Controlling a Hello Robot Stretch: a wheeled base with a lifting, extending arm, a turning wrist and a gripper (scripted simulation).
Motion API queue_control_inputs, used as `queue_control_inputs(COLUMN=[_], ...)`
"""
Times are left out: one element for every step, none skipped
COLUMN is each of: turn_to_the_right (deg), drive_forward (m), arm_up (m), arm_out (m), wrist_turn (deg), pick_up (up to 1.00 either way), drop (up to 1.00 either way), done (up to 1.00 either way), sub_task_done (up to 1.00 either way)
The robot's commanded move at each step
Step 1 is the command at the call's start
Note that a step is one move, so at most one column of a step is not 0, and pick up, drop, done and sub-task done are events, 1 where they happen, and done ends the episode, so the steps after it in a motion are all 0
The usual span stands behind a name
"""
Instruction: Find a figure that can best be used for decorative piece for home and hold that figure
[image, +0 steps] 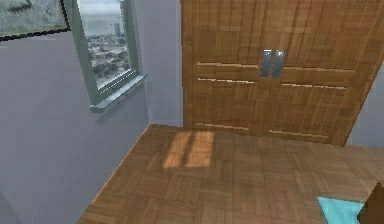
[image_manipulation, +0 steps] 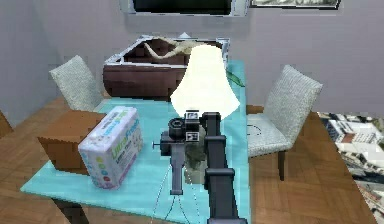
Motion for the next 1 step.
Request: queue_control_inputs(turn_to_the_right=[0.0], drive_forward=[0.0], arm_up=[0.0], arm_out=[0.0], wrist_turn=[45.0], pick_up=[0.0], drop=[0.0], done=[0.0], sub_task_done=[0.0])
